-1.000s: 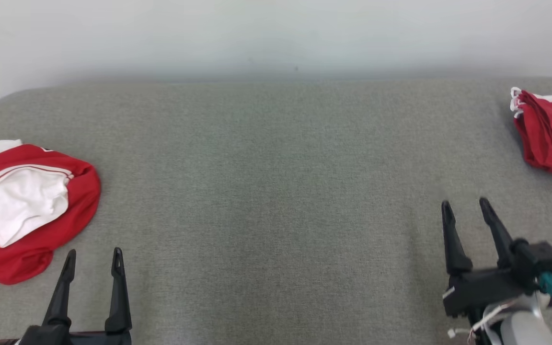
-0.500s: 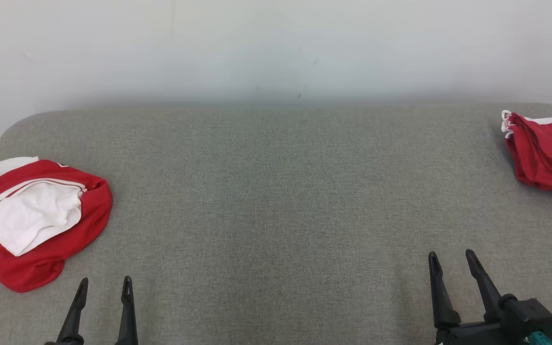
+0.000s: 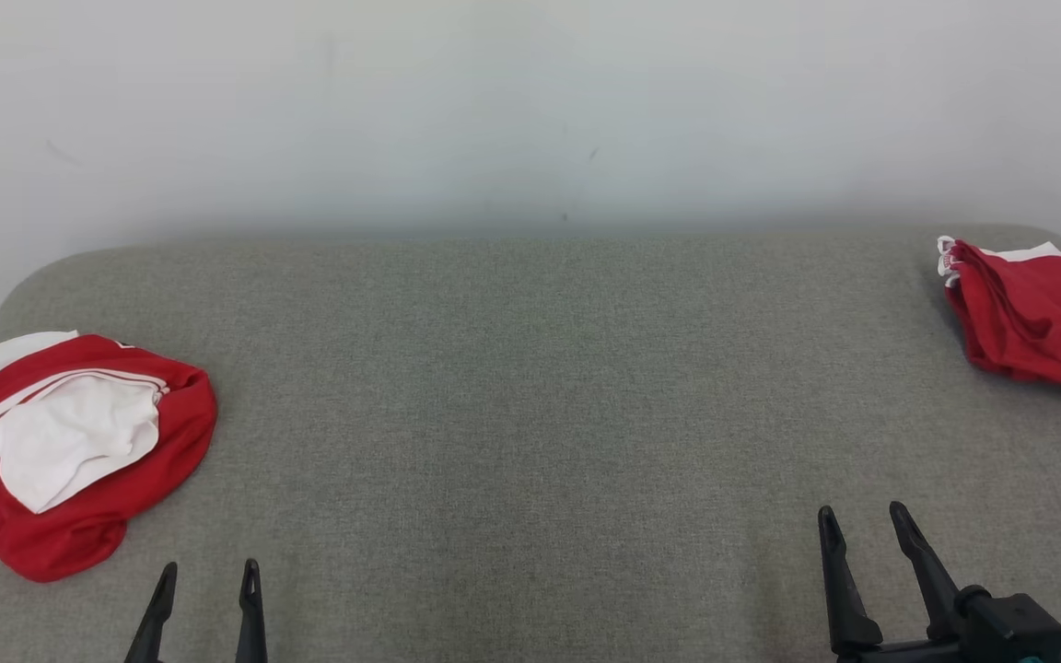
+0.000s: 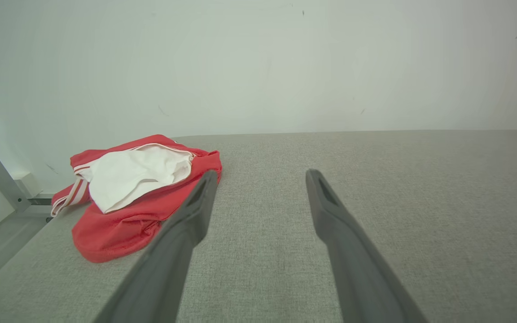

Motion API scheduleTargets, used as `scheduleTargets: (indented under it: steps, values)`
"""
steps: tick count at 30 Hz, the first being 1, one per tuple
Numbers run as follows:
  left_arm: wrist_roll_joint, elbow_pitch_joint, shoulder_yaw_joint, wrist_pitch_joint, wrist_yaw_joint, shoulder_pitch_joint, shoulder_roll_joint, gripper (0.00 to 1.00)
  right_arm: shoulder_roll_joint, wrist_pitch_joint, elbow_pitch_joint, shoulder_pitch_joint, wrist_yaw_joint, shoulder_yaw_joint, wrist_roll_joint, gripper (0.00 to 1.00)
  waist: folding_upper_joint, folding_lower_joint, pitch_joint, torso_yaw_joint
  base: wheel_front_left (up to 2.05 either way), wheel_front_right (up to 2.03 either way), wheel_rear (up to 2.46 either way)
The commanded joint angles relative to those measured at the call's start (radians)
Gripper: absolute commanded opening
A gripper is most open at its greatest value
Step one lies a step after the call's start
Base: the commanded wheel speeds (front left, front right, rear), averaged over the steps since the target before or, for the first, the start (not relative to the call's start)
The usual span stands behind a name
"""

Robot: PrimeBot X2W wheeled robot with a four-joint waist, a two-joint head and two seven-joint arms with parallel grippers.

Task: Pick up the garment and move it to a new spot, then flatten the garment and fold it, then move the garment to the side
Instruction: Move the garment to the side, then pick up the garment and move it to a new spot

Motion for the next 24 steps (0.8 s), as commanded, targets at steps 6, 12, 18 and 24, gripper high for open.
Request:
scheduleTargets:
  steps: [6,12,18,24]
  values:
    - [0.003,0.008,-0.001,-0.003,0.004,0.016,-0.004,1.0,0.003,0.005,-0.009,0.012,-0.003,-0.004,-0.01,1.0,0.0,0.0,-0.009,0.005,0.0,0.0,0.0]
    - [0.002,0.011,-0.002,-0.003,0.004,0.017,-0.001,1.0,0.004,0.009,-0.006,0.016,-0.003,-0.001,-0.008,1.0,0.0,0.0,-0.013,0.016,0.0,0.0,0.0]
    - [-0.001,0.022,-0.007,-0.003,0.004,0.008,0.004,1.0,0.003,0.004,0.005,0.024,-0.003,0.007,0.015,1.0,0.0,0.0,-0.023,0.074,0.0,0.0,0.0]
    - [-0.008,0.039,-0.008,-0.003,-0.001,-0.006,0.02,1.0,0.003,-0.007,0.021,0.029,-0.003,0.006,0.032,1.0,0.0,0.0,-0.022,0.167,0.0,0.0,0.0]
